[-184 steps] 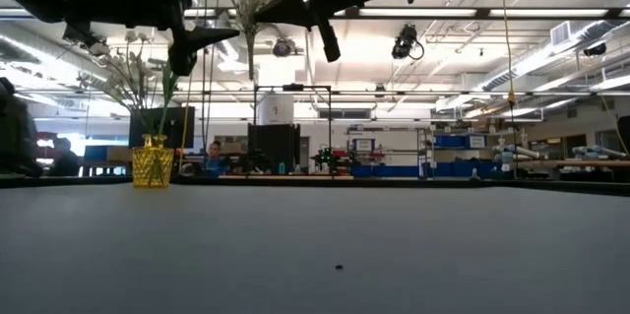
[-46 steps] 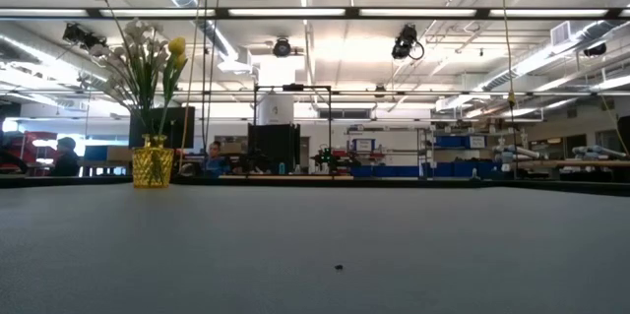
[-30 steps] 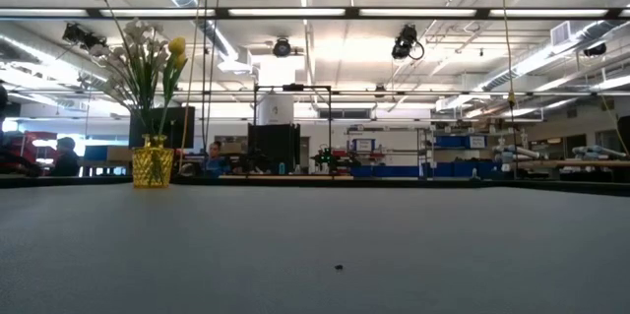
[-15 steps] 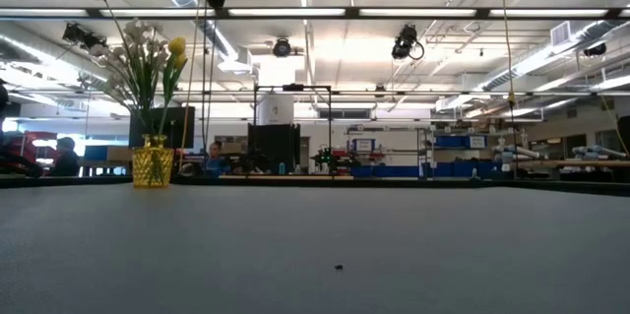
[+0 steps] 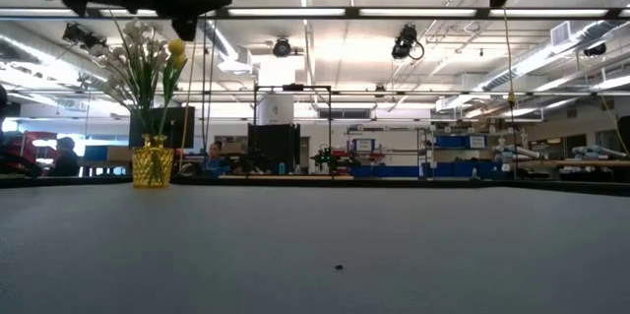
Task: Sort flowers into vase by color
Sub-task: Return to Home Position
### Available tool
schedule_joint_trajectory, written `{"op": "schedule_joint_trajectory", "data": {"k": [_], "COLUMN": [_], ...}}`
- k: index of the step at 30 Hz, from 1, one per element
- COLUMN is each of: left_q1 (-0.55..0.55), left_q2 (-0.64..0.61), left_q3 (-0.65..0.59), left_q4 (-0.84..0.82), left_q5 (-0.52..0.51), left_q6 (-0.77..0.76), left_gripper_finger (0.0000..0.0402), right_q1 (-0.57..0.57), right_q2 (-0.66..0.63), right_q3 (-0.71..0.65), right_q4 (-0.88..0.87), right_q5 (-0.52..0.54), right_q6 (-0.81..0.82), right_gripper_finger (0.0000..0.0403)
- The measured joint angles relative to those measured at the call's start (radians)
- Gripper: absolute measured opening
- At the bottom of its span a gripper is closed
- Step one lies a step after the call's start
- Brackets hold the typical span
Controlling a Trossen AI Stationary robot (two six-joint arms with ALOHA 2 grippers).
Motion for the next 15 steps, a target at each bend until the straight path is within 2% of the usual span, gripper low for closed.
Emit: {"op": "schedule_joint_trajectory", "data": {"k": [5, 9, 15], "left_q1": [0.001, 0.0, -0.002], "left_q2": [-0.091, -0.15, -0.249], "left_q3": [-0.116, -0.195, -0.308], "left_q4": [0.005, 0.018, 0.055], "left_q5": [0.024, 0.029, 0.024], "left_q6": [0.027, -0.001, -0.001], "left_gripper_finger": [0.0001, 0.0001, 0.0], "right_q1": [-0.032, -0.072, -0.109], "right_q2": [-0.007, -0.009, -0.015], "right_q3": [-0.138, -0.189, -0.218], "right_q4": [0.189, 0.209, 0.211], "right_q5": [-0.027, -0.065, -0.123], "right_q6": [0.026, 0.119, 0.125], "right_gripper_finger": [0.0002, 0.0005, 0.0003]}}
